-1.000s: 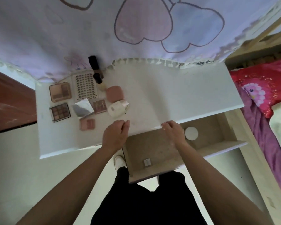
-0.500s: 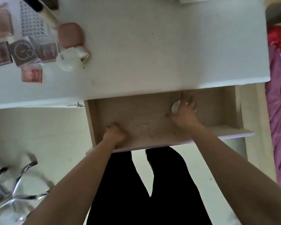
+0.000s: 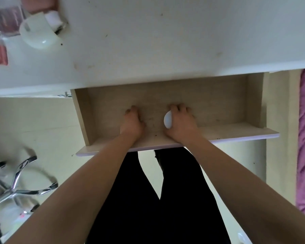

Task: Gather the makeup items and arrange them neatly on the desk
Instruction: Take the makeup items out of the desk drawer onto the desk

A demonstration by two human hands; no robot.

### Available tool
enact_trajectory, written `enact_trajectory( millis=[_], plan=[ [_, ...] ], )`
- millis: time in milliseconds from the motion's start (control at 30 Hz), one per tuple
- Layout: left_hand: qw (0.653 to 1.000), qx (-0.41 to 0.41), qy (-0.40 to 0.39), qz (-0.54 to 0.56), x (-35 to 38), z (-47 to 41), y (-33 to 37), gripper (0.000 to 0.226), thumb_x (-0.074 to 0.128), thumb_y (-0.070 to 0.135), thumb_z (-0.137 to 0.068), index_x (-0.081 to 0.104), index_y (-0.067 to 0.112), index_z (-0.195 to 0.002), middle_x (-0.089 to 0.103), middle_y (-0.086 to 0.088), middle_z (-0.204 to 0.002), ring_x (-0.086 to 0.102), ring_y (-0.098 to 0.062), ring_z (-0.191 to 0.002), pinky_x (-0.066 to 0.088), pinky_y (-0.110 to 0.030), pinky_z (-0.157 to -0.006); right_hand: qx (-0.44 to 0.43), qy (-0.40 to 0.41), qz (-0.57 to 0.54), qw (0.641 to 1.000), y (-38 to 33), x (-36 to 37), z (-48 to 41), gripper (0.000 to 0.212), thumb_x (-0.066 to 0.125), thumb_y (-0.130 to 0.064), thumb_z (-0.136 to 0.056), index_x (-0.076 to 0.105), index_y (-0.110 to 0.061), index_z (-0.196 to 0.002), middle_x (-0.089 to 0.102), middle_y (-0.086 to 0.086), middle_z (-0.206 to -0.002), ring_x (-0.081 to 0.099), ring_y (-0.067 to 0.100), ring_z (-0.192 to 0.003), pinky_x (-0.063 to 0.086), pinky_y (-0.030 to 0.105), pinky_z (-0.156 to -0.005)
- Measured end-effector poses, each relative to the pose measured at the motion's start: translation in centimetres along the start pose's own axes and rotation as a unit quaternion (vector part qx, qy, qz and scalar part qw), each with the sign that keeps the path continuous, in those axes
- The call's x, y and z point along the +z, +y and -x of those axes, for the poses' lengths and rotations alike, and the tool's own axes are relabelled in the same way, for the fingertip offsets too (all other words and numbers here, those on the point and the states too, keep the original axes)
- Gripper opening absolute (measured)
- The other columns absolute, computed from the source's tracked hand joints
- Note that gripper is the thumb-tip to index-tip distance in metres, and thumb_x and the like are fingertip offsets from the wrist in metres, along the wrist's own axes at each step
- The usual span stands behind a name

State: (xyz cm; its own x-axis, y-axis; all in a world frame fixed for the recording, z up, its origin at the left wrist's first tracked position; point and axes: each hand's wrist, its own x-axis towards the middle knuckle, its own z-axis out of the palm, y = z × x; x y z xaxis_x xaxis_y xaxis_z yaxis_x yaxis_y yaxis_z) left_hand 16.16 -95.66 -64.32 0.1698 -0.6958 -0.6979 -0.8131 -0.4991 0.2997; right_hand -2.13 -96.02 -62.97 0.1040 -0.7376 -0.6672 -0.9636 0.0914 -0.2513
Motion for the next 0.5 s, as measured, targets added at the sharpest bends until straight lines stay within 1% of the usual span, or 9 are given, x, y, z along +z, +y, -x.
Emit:
enact_trajectory(
  millis=[33,67,100,167,233,333,400,500],
  plan=[
    [0.999,-0.006,0.004,0.041,-0.1,0.0,0.3,0.03,0.065,0.017,-0.083,0.05,0.009,-0.107,0.06,-0.008,-0.099,0.06,-0.032,-0.091,0.049,-0.037,-0.075,0.003,-0.005,-0.029,1.0,-0.1,0.0,0.3,0.076,0.074,-0.038,-0.07,0.041,-0.017,-0.134,0.045,0.011,-0.126,0.045,0.035,-0.115,0.049,0.043,-0.088],
    [0.997,-0.007,0.01,0.079,-0.2,0.2,0.7,0.03,0.067,0.02,-0.085,0.051,0.009,-0.108,0.062,-0.004,-0.097,0.06,-0.028,-0.09,0.05,-0.036,-0.076,0.01,-0.01,-0.06,0.998,-0.3,-0.2,0.4,0.08,0.075,-0.043,-0.068,0.04,-0.016,-0.135,0.046,0.011,-0.126,0.046,0.035,-0.115,0.048,0.045,-0.091],
    [0.993,-0.005,0.018,0.113,-0.3,0.5,0.9,0.03,0.067,0.022,-0.088,0.053,0.008,-0.111,0.064,-0.004,-0.099,0.061,-0.026,-0.091,0.049,-0.033,-0.077,0.017,-0.011,-0.088,0.996,-0.4,-0.4,0.5,0.083,0.075,-0.047,-0.067,0.041,-0.015,-0.135,0.047,0.012,-0.127,0.046,0.036,-0.115,0.047,0.046,-0.093],
    [0.987,0.006,0.042,0.158,-0.6,1.0,1.0,0.027,0.061,0.022,-0.094,0.057,0.007,-0.116,0.067,-0.009,-0.109,0.063,-0.028,-0.098,0.047,-0.032,-0.08,0.027,0.001,-0.127,0.992,-1.0,-1.0,0.5,0.083,0.073,-0.052,-0.068,0.044,-0.011,-0.134,0.049,0.014,-0.127,0.047,0.037,-0.116,0.045,0.046,-0.097],
    [0.982,0.008,0.068,0.174,-1.2,1.4,0.9,0.024,0.052,0.02,-0.099,0.059,0.007,-0.118,0.067,-0.013,-0.114,0.063,-0.031,-0.104,0.046,-0.032,-0.082,0.024,0.018,-0.154,0.988,-1.8,-1.8,0.8,0.073,0.067,-0.052,-0.076,0.047,-0.009,-0.131,0.051,0.016,-0.125,0.049,0.038,-0.114,0.044,0.042,-0.095],
    [0.97,0.001,0.126,0.208,-3.0,2.4,0.4,0.026,0.041,0.017,-0.102,0.059,0.009,-0.119,0.066,-0.012,-0.113,0.061,-0.029,-0.099,0.041,-0.027,-0.075,0.018,0.012,-0.194,0.981,-2.9,-3.0,1.7,0.051,0.054,-0.046,-0.09,0.049,-0.012,-0.128,0.052,0.014,-0.121,0.053,0.036,-0.108,0.039,0.036,-0.081],
    [0.958,0.002,0.171,0.231,-4.8,3.3,0.2,0.026,0.039,0.014,-0.103,0.061,0.009,-0.117,0.065,-0.007,-0.107,0.057,-0.021,-0.091,0.036,-0.023,-0.072,0.011,0.028,-0.21,0.977,-4.0,-3.8,2.5,0.042,0.048,-0.046,-0.093,0.051,-0.016,-0.122,0.053,0.01,-0.115,0.054,0.034,-0.102,0.035,0.033,-0.076],
    [0.932,-0.001,0.226,0.284,-7.8,4.4,-0.6,0.024,0.041,0.011,-0.101,0.063,0.01,-0.11,0.062,-0.001,-0.1,0.054,-0.016,-0.088,0.032,-0.016,-0.064,0.001,0.071,-0.22,0.973,-6.6,-4.8,3.6,0.034,0.045,-0.047,-0.093,0.056,-0.019,-0.11,0.056,0.006,-0.105,0.056,0.032,-0.097,0.036,0.033,-0.075]
  ],
)
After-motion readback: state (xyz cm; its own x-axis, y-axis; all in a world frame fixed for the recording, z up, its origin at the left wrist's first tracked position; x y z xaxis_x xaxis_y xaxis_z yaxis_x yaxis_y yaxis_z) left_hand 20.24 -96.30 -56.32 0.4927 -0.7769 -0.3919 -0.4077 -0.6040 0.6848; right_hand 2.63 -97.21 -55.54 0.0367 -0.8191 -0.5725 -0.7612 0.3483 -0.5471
